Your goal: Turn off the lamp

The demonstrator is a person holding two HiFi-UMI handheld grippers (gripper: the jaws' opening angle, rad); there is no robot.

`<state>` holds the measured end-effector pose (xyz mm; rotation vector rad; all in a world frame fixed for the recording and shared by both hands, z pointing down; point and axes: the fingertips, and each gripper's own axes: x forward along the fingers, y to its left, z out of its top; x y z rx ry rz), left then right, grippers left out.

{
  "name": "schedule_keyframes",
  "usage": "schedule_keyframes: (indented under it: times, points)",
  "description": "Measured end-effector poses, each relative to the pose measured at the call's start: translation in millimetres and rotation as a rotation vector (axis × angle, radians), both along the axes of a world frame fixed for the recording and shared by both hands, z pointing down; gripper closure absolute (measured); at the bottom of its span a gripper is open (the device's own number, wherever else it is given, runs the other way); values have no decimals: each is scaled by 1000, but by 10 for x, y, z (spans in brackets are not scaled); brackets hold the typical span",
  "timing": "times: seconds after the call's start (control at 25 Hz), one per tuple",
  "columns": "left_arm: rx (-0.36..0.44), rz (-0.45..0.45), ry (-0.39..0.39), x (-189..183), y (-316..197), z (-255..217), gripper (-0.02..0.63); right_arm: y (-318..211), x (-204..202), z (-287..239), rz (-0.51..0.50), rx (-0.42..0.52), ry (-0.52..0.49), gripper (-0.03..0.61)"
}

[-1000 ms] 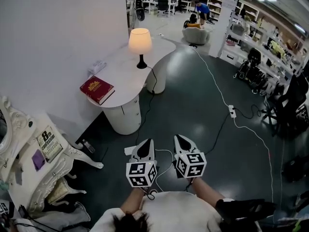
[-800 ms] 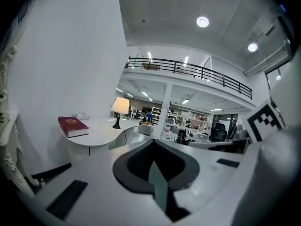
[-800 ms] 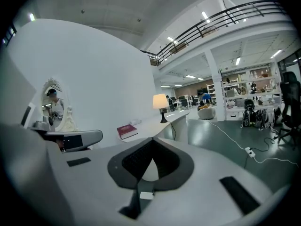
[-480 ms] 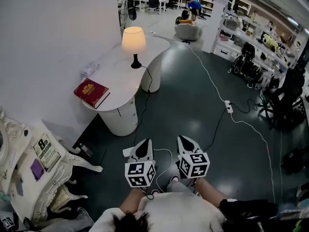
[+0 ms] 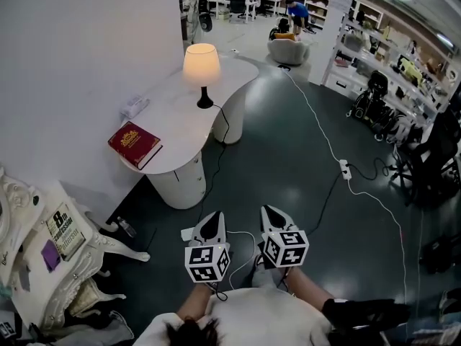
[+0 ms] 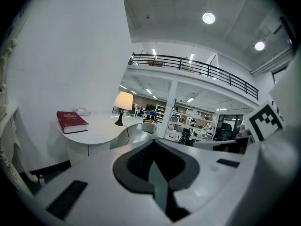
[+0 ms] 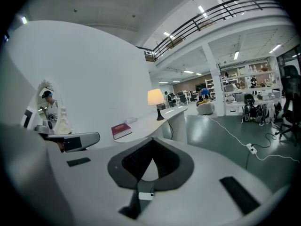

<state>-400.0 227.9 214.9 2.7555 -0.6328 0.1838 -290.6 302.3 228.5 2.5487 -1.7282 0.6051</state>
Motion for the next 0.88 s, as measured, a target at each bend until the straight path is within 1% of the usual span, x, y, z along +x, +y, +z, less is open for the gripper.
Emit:
schedule_keyframes:
  times: [0.24,0.6,0.88]
  points:
    - [7,-42,-1,516,-237,-39,604,-257,516,-61,-46,5,7,580]
    - [-3,-77,-8,1374,-339,-41,604,-421,1301,-67,-113,-16,9,580]
    - [-3,-119,-22,1858,-361,-43,604,-515,1763,-70,-175,-21,5,580]
